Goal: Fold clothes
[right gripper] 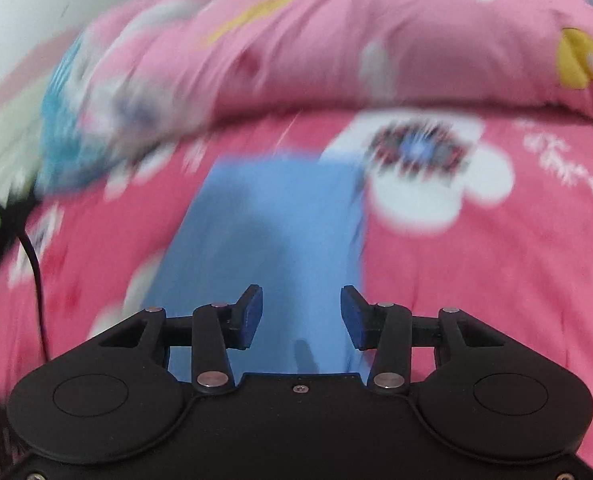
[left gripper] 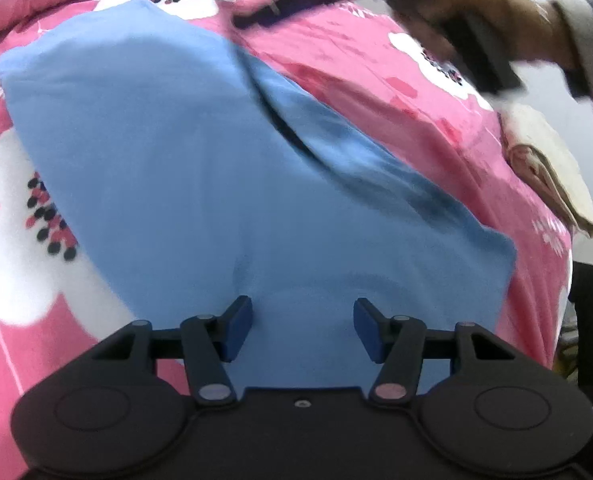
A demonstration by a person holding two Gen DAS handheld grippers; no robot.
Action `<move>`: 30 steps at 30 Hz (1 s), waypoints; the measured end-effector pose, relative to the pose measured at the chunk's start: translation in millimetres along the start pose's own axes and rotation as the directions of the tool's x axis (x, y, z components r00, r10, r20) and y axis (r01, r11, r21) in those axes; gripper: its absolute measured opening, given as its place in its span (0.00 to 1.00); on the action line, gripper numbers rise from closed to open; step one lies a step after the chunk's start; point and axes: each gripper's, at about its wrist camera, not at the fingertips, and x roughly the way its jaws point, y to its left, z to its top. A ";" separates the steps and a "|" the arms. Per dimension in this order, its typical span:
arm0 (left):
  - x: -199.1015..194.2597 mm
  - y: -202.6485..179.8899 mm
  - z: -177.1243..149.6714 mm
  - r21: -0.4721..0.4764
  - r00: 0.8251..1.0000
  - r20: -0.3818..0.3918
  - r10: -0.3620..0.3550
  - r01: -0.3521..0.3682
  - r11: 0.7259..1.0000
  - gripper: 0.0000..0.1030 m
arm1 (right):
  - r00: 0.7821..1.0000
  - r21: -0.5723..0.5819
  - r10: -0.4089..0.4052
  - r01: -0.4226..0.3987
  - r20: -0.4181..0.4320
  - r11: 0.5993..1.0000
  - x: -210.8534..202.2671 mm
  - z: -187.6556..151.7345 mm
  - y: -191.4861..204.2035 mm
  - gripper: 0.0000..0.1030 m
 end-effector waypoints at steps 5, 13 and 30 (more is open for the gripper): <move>-10.0 -27.5 -24.0 0.069 0.999 -0.044 0.009 -0.006 0.998 0.52 | 0.987 -0.085 -0.024 0.010 -0.158 0.996 -32.0 -81.8 60.1 0.41; -28.0 -63.7 -69.6 0.124 0.987 -0.162 0.001 0.020 0.992 0.52 | 0.940 0.014 -0.125 0.137 -0.317 0.991 -105.9 -190.9 123.9 0.42; -30.5 -6.8 -41.7 -0.334 0.989 -0.143 -0.045 -0.005 0.942 0.52 | 0.980 0.274 -0.158 0.185 -0.118 0.944 -118.6 -169.3 65.2 0.51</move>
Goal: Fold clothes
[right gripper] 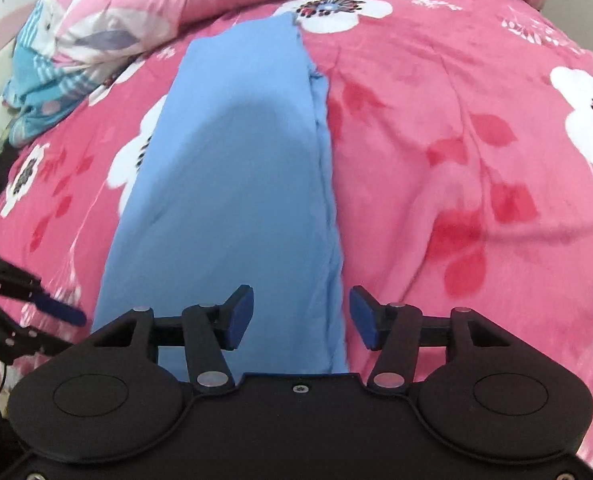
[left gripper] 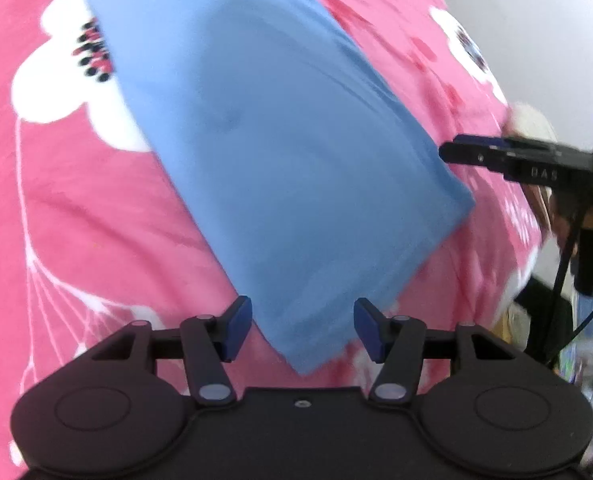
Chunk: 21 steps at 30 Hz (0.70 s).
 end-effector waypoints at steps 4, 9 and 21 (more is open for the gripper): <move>-3.7 6.2 1.1 -0.031 1.000 0.020 0.014 -0.013 0.999 0.52 | 1.000 -0.020 0.021 -0.021 0.009 1.000 16.0 9.3 -2.0 0.52; -7.4 16.9 7.9 -0.100 0.998 0.054 0.037 -0.031 0.994 0.52 | 0.999 -0.035 0.038 -0.038 0.015 0.999 28.8 18.3 0.7 0.53; 3.6 17.3 11.1 -0.152 0.998 0.062 0.004 0.005 0.988 0.54 | 0.995 0.014 0.090 -0.089 -0.049 0.996 54.2 24.8 -11.3 0.54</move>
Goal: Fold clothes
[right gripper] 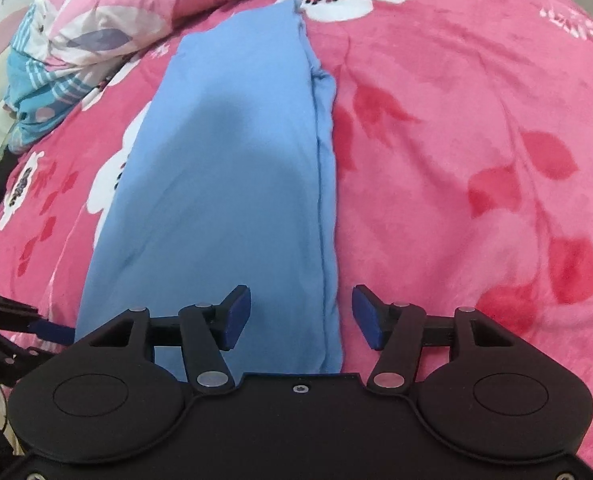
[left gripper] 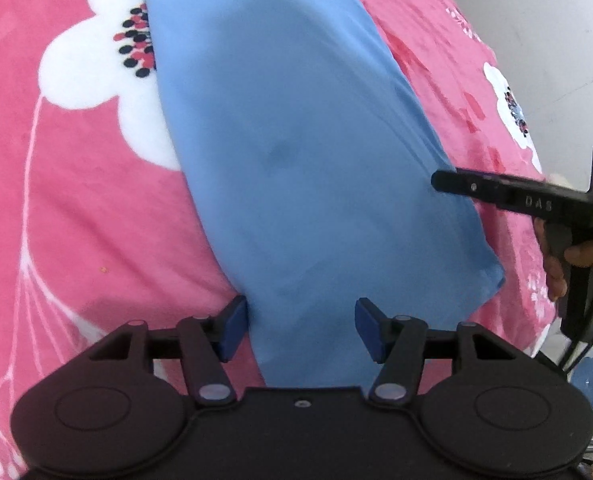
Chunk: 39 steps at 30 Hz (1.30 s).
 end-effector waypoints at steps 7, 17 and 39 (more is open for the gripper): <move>4.2 -1.5 -8.3 0.009 0.997 -0.046 -0.059 0.059 0.998 0.54 | 0.997 0.046 0.040 -0.037 -0.063 0.998 -15.5 -27.3 3.9 0.54; 12.0 -7.0 -23.0 0.057 0.987 -0.107 -0.123 0.130 0.990 0.50 | 0.985 0.132 0.108 -0.090 -0.132 0.987 -33.0 -52.9 4.2 0.49; -21.4 -3.2 -11.0 0.118 0.989 -0.037 -0.143 0.146 0.982 0.08 | 0.991 0.225 0.090 -0.067 -0.095 0.972 -47.3 -49.8 -6.9 0.06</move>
